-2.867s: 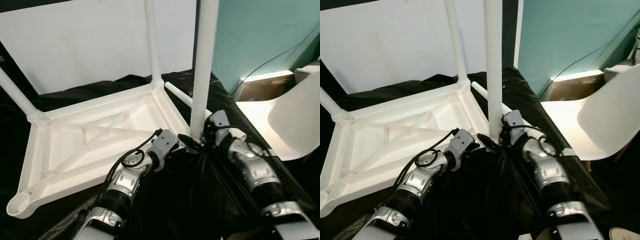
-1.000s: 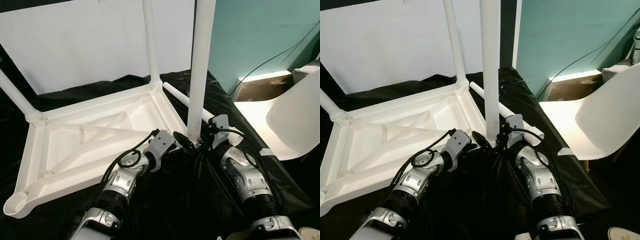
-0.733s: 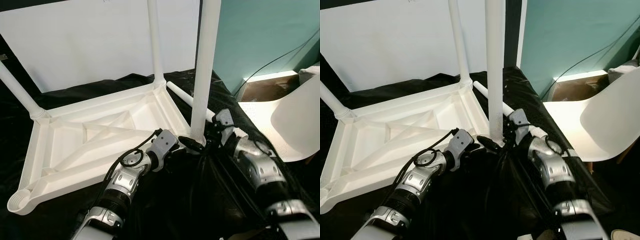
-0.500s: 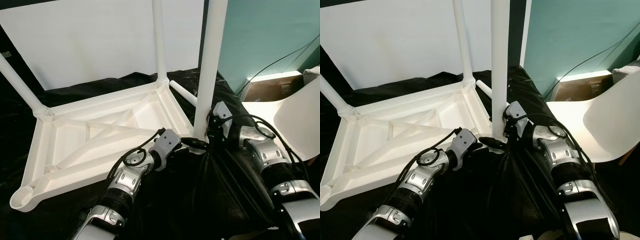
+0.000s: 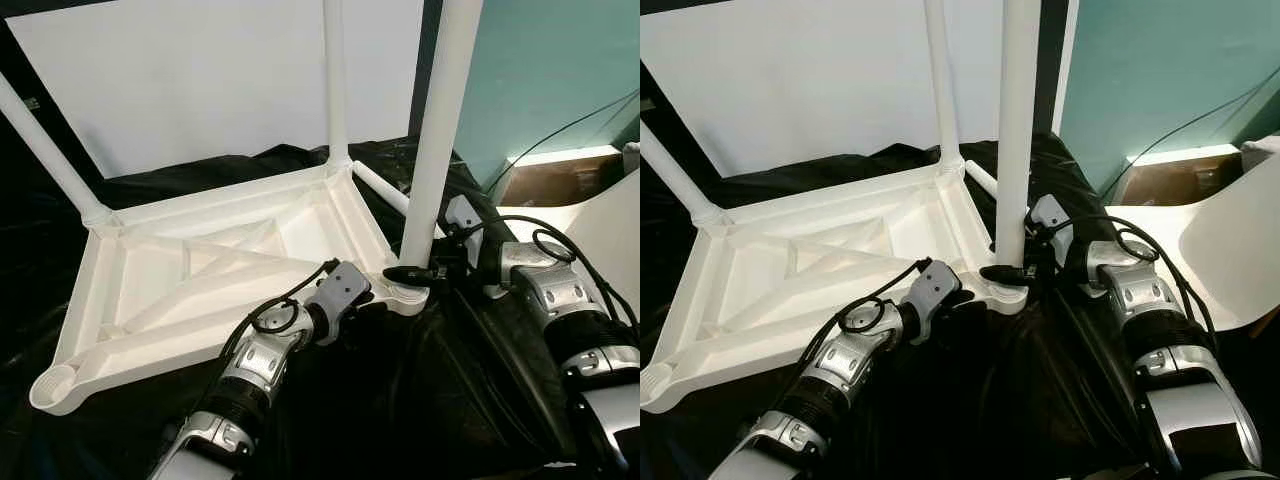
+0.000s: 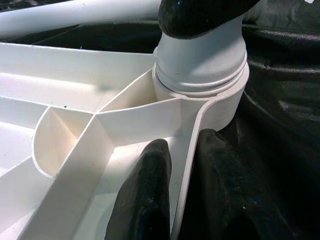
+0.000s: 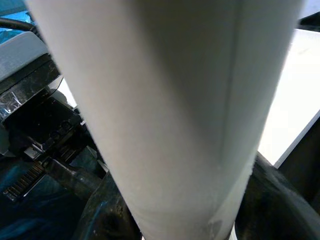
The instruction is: Building children table
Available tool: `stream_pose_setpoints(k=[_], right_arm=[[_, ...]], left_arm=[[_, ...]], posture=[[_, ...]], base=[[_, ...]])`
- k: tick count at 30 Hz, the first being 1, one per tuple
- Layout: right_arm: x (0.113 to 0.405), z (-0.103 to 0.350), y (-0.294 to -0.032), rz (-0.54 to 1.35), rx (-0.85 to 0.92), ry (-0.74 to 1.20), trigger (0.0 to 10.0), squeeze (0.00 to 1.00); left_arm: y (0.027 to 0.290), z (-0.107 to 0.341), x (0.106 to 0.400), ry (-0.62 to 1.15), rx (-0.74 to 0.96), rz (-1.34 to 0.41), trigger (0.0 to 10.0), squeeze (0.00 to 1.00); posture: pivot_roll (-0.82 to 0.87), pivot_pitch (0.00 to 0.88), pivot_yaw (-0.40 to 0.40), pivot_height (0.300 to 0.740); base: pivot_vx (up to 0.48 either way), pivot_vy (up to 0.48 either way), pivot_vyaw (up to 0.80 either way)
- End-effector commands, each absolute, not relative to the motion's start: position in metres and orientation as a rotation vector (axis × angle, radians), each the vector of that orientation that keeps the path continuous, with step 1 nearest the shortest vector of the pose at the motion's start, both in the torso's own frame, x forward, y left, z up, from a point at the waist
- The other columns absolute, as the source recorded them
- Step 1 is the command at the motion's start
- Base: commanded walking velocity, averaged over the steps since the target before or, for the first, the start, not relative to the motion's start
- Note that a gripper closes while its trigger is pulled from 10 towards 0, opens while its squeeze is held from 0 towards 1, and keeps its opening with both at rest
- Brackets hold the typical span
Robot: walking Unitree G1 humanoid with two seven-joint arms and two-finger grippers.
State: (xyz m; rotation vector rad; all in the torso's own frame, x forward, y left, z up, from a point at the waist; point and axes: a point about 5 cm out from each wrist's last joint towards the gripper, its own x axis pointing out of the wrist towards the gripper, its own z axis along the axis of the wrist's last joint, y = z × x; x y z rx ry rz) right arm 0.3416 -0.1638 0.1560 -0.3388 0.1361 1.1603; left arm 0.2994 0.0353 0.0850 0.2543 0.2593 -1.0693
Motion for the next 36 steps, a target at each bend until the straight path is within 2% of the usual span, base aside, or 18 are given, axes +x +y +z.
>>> stream_pose_setpoints(k=[1,4,6,7,11,23,24,25,26,28,29,31,32,33,34,35,36], right_arm=[[0.324,0.135,-0.128,1.266,-0.203,0.096,0.0,0.0],[0.323,0.134,-0.117,1.168,-0.135,0.019,0.0,0.0],[0.316,0.137,-0.094,0.899,0.012,-0.164,0.0,0.0],[0.316,0.137,-0.094,0.899,0.012,-0.164,0.0,0.0],[0.317,0.15,-0.079,0.688,0.138,-0.291,0.0,0.0],[0.32,0.155,-0.068,0.531,0.162,-0.315,0.0,0.0],[0.319,0.155,-0.065,0.539,0.16,-0.311,1.1,0.0],[0.319,0.155,-0.065,0.539,0.16,-0.311,1.1,0.0],[0.317,0.155,-0.061,0.541,0.159,-0.305,10.0,0.0],[0.317,0.155,-0.061,0.541,0.159,-0.305,10.0,0.0],[0.317,0.155,-0.057,0.574,0.16,-0.293,10.0,1.0],[0.318,0.154,-0.054,0.616,0.161,-0.274,10.0,1.0],[0.319,0.155,-0.05,0.695,0.145,-0.261,10.0,1.0],[0.317,0.157,-0.049,0.784,0.116,-0.256,10.0,0.0],[0.317,0.157,-0.049,0.784,0.116,-0.256,10.0,0.0],[0.316,0.158,-0.056,0.912,0.05,-0.242,10.0,0.0],[0.316,0.158,-0.056,0.912,0.05,-0.242,10.0,0.0]], left_arm=[[0.045,0.039,0.279,0.492,0.235,-1.053,10.0,0.0],[0.045,0.039,0.278,0.492,0.234,-1.054,10.0,0.0],[0.044,0.039,0.278,0.491,0.234,-1.054,10.0,0.0],[0.044,0.039,0.278,0.491,0.234,-1.054,10.0,0.0],[0.044,0.038,0.278,0.495,0.239,-1.06,10.0,0.0],[0.047,0.037,0.275,0.499,0.232,-1.051,10.0,0.0],[0.048,0.036,0.275,0.502,0.231,-1.048,10.0,0.0],[0.048,0.036,0.275,0.502,0.231,-1.048,10.0,0.0],[0.048,0.035,0.274,0.504,0.229,-1.044,10.0,0.0],[0.048,0.035,0.274,0.504,0.229,-1.044,10.0,0.0],[0.049,0.035,0.274,0.504,0.226,-1.04,10.0,0.0],[0.049,0.035,0.275,0.504,0.225,-1.037,10.0,0.0],[0.049,0.036,0.275,0.503,0.224,-1.036,10.0,0.0],[0.048,0.036,0.275,0.502,0.223,-1.036,10.0,0.0],[0.048,0.036,0.275,0.502,0.223,-1.036,10.0,0.0],[0.047,0.036,0.276,0.499,0.223,-1.037,10.0,0.0],[0.047,0.036,0.276,0.499,0.223,-1.037,10.0,0.0]], posture=[[0.05,0.0,0.036,0.74],[0.05,0.0,0.035,0.74],[0.06,0.0,0.037,0.74],[0.06,0.0,0.037,0.74],[0.06,0.0,0.042,0.74],[0.08,0.0,0.031,0.74],[0.09,0.0,0.028,0.74],[0.09,0.0,0.028,0.74],[0.09,0.0,0.026,0.74],[0.09,0.0,0.026,0.74],[0.09,0.0,0.025,0.74],[0.09,0.0,0.025,0.74],[0.08,0.0,0.025,0.74],[0.08,0.0,0.025,0.74],[0.08,0.0,0.025,0.74],[0.08,0.0,0.022,0.74],[0.08,0.0,0.022,0.74]], base=[[0.0,0.0,0.0],[0.0,0.0,0.0],[0.0,0.0,0.0],[0.0,0.0,0.0],[0.0,0.0,0.0],[0.0,0.0,0.0],[0.0,0.0,0.0],[0.0,0.0,0.0],[0.0,0.0,0.0],[0.0,0.0,0.0],[0.0,0.0,0.0],[0.0,0.0,0.0],[0.0,0.0,0.0],[0.0,0.0,0.0],[0.0,0.0,0.0],[0.0,0.0,0.0],[0.0,0.0,0.0]])
